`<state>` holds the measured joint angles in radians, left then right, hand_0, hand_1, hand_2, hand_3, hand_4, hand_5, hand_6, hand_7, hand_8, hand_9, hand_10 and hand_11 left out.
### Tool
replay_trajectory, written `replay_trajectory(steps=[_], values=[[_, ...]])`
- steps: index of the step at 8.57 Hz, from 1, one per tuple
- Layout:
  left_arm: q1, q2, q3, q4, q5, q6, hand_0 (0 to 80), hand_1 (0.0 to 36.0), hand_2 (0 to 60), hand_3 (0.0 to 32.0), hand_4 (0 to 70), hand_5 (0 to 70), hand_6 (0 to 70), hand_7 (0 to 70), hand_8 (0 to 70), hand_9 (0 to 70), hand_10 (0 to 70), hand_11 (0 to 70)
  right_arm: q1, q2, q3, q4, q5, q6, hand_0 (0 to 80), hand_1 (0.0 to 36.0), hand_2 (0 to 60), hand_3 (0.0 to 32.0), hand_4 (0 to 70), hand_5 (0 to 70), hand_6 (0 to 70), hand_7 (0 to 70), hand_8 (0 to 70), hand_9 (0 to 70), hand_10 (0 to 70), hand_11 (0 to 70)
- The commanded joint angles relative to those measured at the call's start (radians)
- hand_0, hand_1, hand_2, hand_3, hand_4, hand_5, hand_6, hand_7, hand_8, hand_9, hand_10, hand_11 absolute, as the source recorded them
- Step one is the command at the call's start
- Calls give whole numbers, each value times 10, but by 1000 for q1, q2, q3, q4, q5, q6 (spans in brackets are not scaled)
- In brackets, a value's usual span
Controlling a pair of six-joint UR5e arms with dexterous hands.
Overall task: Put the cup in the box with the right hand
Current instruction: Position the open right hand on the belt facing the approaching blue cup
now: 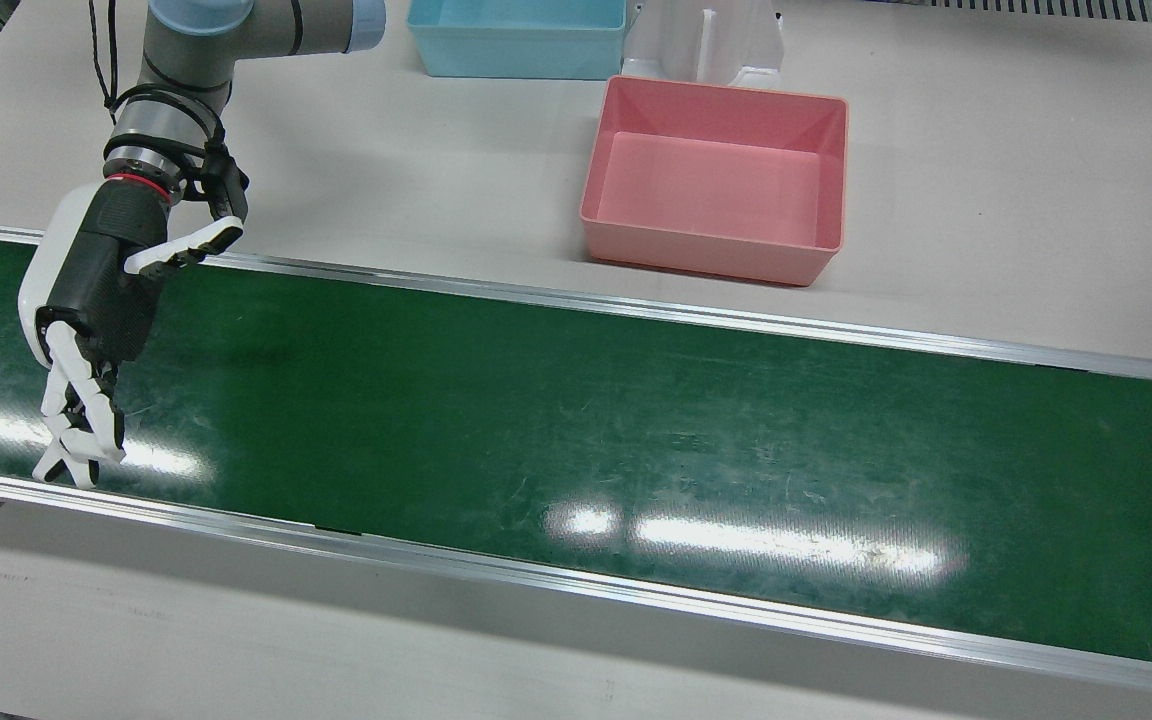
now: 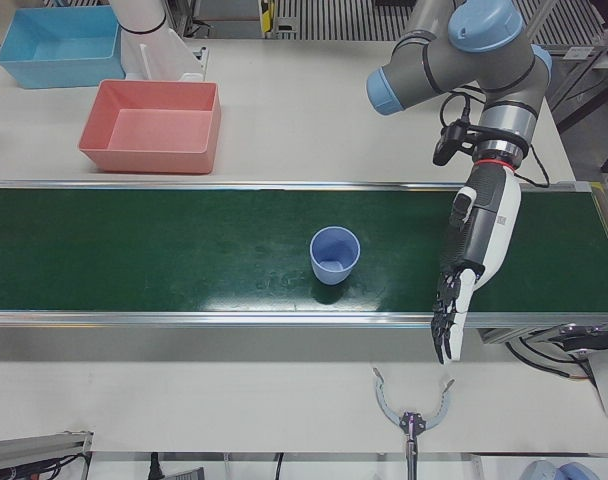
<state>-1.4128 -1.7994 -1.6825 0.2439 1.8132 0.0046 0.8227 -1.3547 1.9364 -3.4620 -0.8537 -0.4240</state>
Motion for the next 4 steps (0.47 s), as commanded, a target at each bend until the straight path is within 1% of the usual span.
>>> replay_trajectory(steps=[1, 2, 3, 4], values=[[0, 0, 0, 0, 0, 0, 0, 0, 0, 0, 0, 0, 0, 0, 0, 0, 0, 0, 16, -11, 10, -17, -2, 23, 253, 115, 277, 0, 0, 19, 74, 365, 66, 170, 0, 0], [0, 0, 1, 0, 0, 0, 0, 0, 0, 0, 0, 0, 0, 0, 0, 0, 0, 0, 4, -15, 31, -55, 1, 51, 295, 124, 274, 0, 0, 21, 72, 362, 61, 163, 0, 0], [0, -1, 1, 0, 0, 0, 0, 0, 0, 0, 0, 0, 0, 0, 0, 0, 0, 0, 18, -21, 42, -69, -2, 54, 268, 117, 259, 0, 0, 22, 64, 308, 60, 152, 0, 0], [0, 0, 1, 0, 0, 0, 0, 0, 0, 0, 0, 0, 0, 0, 0, 0, 0, 0, 12, -61, 64, -71, -1, 57, 243, 112, 263, 0, 0, 20, 67, 327, 62, 158, 0, 0]])
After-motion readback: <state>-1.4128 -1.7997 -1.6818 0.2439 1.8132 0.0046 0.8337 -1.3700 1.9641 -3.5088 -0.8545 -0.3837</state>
